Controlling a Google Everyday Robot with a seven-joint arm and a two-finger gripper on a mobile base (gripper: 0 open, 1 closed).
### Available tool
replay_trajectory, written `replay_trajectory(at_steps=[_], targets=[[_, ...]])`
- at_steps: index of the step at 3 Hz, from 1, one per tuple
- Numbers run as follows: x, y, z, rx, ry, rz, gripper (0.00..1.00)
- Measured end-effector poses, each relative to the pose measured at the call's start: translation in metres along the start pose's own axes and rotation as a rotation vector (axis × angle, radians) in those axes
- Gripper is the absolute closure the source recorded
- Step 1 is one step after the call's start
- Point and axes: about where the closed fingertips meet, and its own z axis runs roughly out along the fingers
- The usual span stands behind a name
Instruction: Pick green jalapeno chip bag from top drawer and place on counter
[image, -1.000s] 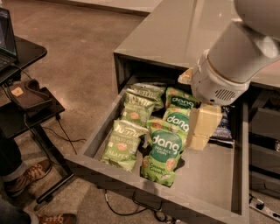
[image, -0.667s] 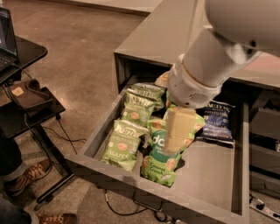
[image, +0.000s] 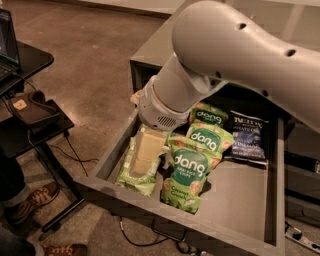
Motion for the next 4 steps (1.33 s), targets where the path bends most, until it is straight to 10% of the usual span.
replay_trajectory(at_steps=[2,4], targets=[[-0.007,-0.012,0.024,0.006,-0.072,-0.011,0.0],[-0.029,-0.067,0.099,0.164,-0.118,-0.021,0.0]])
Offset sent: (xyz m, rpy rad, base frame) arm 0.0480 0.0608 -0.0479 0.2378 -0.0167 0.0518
